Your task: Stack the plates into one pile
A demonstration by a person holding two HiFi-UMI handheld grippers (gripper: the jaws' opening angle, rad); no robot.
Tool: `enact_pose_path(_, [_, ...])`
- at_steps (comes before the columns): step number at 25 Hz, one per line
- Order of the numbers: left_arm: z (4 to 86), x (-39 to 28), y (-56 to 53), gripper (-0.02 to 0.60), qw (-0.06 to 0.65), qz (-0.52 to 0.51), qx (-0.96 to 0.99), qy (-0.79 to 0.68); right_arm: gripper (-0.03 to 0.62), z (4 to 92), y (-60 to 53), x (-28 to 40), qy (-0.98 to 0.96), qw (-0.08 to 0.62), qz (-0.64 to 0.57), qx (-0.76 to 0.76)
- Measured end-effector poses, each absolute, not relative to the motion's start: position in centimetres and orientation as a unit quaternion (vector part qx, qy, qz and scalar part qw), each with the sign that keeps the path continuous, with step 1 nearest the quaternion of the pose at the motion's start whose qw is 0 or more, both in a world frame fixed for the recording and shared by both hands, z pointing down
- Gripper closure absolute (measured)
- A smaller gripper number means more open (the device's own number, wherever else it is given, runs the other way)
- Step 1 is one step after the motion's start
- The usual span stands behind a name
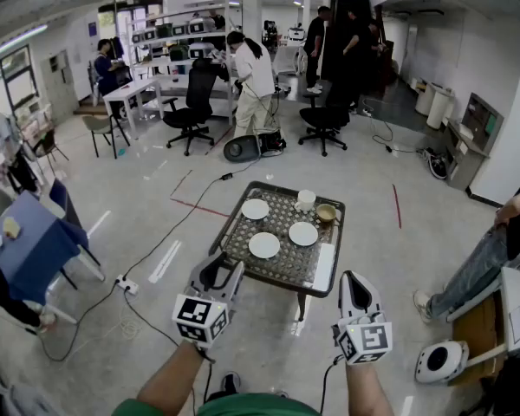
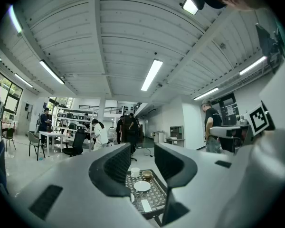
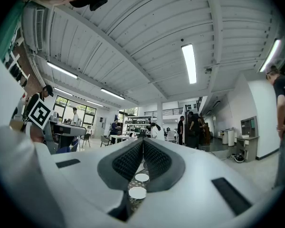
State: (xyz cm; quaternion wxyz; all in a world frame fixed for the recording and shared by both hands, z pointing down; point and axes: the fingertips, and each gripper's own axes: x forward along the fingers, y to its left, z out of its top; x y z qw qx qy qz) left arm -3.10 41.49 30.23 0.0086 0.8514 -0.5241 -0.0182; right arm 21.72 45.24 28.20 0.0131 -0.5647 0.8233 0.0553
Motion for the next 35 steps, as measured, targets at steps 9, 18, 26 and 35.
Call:
enact_pose_path(9, [29.7,-7.4,39.5,0.416,0.013,-0.027,0.854,-0.519,0.571,27.3,43.8,17.9,0.817,0.007,0.057,-0.574])
enact_pose_path(18, [30.8,-15.1,37.2,0.416,0.02,-0.048,0.853,-0.52,0.568,28.0,42.1,13.6,0.793,0.023,0.04,-0.607])
enact_pose_path(26, [32.4,-18.9,34.4,0.416,0.037,-0.057,0.853,-0.518,0.476,28.6,40.4,12.0,0.774,0.008,0.03,-0.633])
enact_pose_path(35, [34.5,-18.4,30.4,0.416,0.048,-0.035,0.856,-0.513,0.476,30.8,35.3,11.9,0.776,0.004,0.007,-0.63])
